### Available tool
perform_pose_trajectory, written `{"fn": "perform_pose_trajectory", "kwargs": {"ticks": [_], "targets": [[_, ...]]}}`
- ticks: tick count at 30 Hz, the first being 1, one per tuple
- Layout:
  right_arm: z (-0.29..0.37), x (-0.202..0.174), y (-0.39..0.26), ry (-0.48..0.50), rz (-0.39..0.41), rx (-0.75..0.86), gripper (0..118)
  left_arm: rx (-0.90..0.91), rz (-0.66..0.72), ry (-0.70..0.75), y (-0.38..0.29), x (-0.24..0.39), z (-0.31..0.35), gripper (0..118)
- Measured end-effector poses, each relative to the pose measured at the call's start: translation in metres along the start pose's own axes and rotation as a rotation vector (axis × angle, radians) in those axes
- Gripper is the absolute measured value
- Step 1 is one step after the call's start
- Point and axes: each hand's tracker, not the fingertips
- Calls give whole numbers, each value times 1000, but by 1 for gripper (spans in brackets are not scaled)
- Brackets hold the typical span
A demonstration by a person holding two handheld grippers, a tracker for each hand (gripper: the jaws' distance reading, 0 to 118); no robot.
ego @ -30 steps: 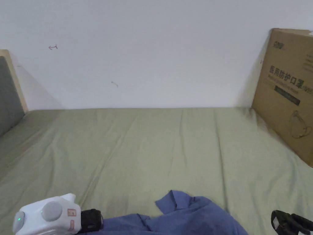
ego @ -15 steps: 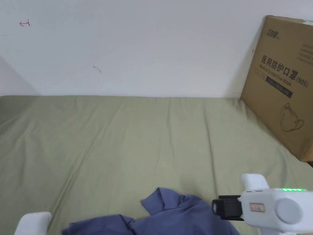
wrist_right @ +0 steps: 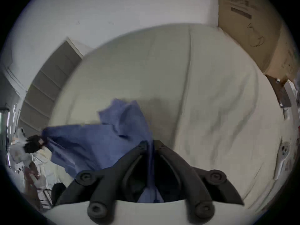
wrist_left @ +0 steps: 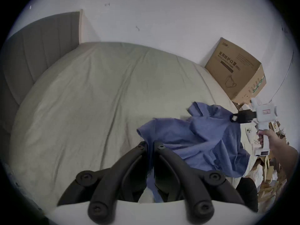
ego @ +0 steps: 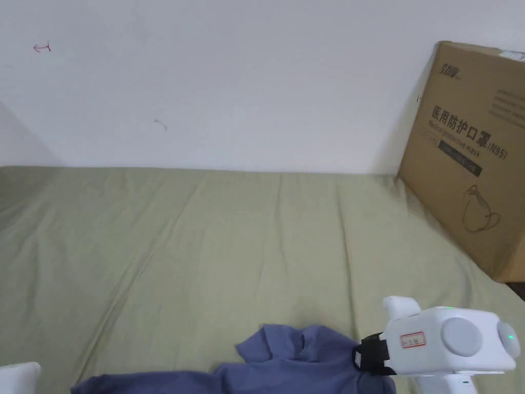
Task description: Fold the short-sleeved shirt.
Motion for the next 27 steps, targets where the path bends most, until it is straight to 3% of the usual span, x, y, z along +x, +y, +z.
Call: {"fn": "perform_pose_trajectory", "kwargs": {"ticks": [2, 7, 10, 14, 20, 27], "targets": [[42, 0, 3, -14, 0, 81, 6, 35, -15, 6, 13, -2, 22, 6], [146, -9, 14, -35, 119, 268, 6, 164, -67, 22, 55, -2, 82, 6], [197, -15, 27, -4, 118, 330, 6, 237, -66, -29, 85, 12, 119, 6], [255, -39, 47, -36, 159, 439, 6, 341, -130, -26, 127, 42, 156, 6], [300, -65, 95, -75, 206, 542, 6, 452, -160, 0, 191, 69, 179, 6], [301, -82, 178, -161, 230, 618, 6, 509, -198, 64, 260, 89, 155, 6]]}}
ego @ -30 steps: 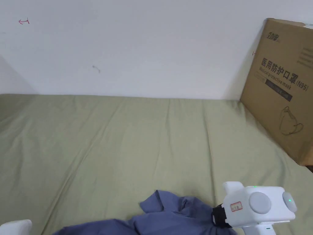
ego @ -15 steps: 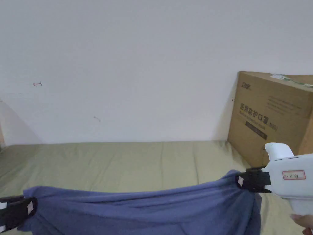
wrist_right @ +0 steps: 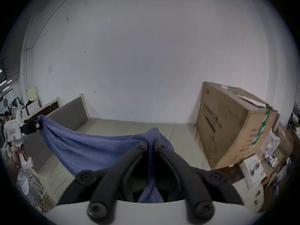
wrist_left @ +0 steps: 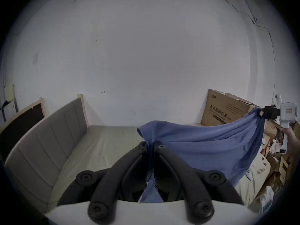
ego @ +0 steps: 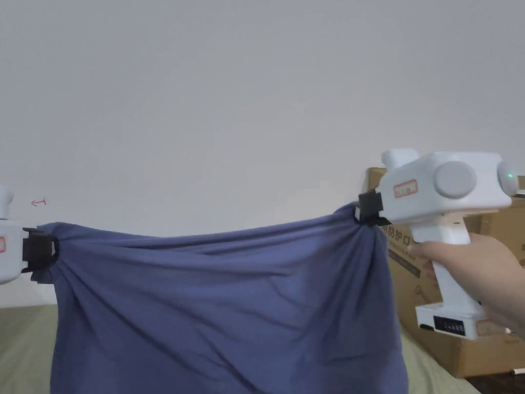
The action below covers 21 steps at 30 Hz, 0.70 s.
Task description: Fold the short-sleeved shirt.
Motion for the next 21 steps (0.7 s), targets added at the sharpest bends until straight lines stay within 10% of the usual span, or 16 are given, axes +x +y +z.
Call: {"fn": "perform_pose_trajectory", "kwargs": {"ticks": [13, 21], "targets": [[-102, -22, 70, -175, 83, 182, 6, 109, 32, 102, 47, -1, -110, 6], [-206, -15, -88, -241, 72, -136, 6, -218, 92, 76, -84, -7, -185, 6]]}}
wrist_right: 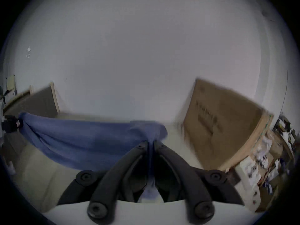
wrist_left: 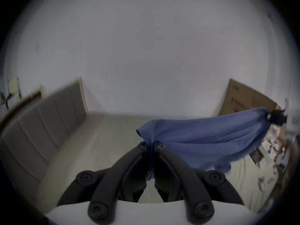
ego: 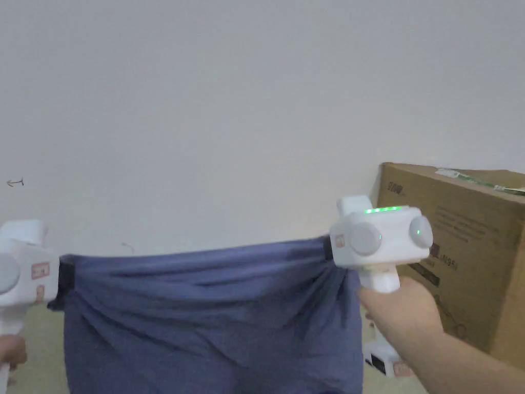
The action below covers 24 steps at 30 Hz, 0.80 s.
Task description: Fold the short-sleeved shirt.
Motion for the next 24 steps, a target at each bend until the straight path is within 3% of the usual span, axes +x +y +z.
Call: {"fn": "perform_pose_trajectory", "kwargs": {"ticks": [3, 5, 6, 7, 9, 10, 11, 13, 16, 21, 24], "targets": [[-44, 1, -106, 82, -62, -244, 6, -319, 68, -79, -92, -13, -37, 6], [-50, 6, -183, 136, -124, -386, 6, -479, 1, -100, -164, -17, -40, 6], [-42, 8, -217, 136, -119, -443, 6, -518, -43, -105, -190, -18, -35, 6], [-35, 11, -252, 150, -93, -499, 6, -561, -76, -105, -221, -21, -27, 6], [-13, 16, -305, 161, 42, -585, 6, -636, -81, -131, -265, -37, -13, 6], [11, 18, -331, 194, 54, -614, 6, -666, -58, -146, -284, -43, 0, 6], [32, 25, -345, 253, 29, -636, 6, -689, -25, -166, -296, -48, 16, 6], [73, 32, -356, 287, 68, -623, 6, -686, -36, -159, -307, -52, 51, 6], [127, 43, -366, 337, 24, -684, 6, -744, -49, -175, -312, -53, 95, 6], [177, 55, -391, 341, -79, -818, 6, -833, -35, -189, -327, -51, 153, 6], [189, 54, -401, 343, -79, -815, 6, -825, -51, -192, -334, -49, 168, 6]]}}
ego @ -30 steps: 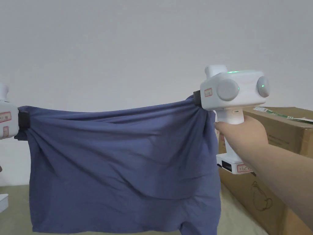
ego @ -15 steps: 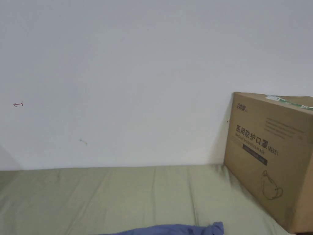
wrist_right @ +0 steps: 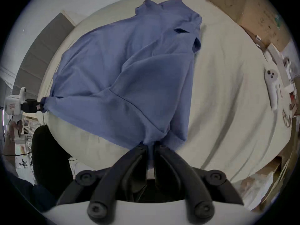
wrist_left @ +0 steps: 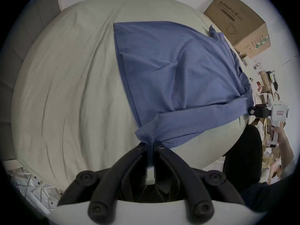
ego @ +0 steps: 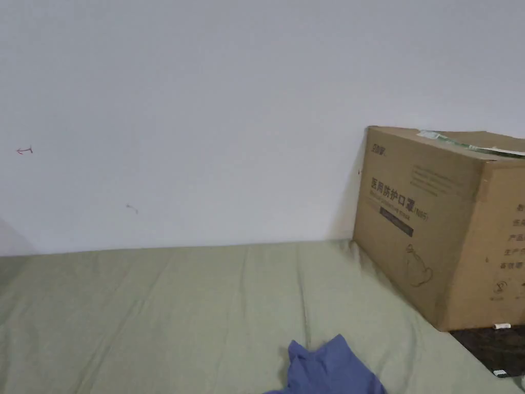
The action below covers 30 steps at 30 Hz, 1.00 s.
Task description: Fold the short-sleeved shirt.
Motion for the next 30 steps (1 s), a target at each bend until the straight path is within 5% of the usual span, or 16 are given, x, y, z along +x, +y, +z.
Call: {"fn": "perform_pose_trajectory", "kwargs": {"ticks": [3, 4, 5, 6, 7, 8, 16, 18, 19, 20, 21, 23, 25, 30], "targets": [[3, -6, -3, -23, -12, 46, 7, 42, 39, -4, -5, 2, 4, 7], [7, -8, -3, -31, -32, 57, 16, 56, 55, -11, -5, 2, 7, 13], [8, -8, -3, -49, -54, 64, 40, 68, 63, -29, -6, 0, 8, 28], [11, -8, -3, -62, -69, 71, 84, 86, 67, -59, -8, 0, 10, 71], [17, -10, -5, -79, -87, 96, 101, 88, 66, -66, -9, 1, 11, 103], [26, -12, -5, -99, -92, 132, 104, 125, 62, -73, -9, 3, 18, 115], [110, -43, 17, -129, -58, 473, 103, 567, 139, -120, 2, 24, 91, 112], [126, -54, 20, -97, -36, 594, 83, 665, 141, -69, 3, 38, 107, 102], [132, -60, 20, -56, -18, 661, 60, 703, 133, -64, 1, 42, 110, 86], [136, -66, 21, -30, -10, 730, 27, 741, 118, -64, 2, 47, 113, 53], [137, -70, 23, -22, -9, 772, 0, 768, 103, -63, 4, 51, 114, 3], [136, -74, 27, -10, -57, 842, 0, 847, 87, 21, 4, 58, 114, 0], [132, -70, 37, 117, -102, 852, 0, 859, 89, -31, 13, 58, 114, 0], [119, -59, 61, 168, -143, 866, 0, 689, 91, 37, 84, 30, 92, 0]]}}
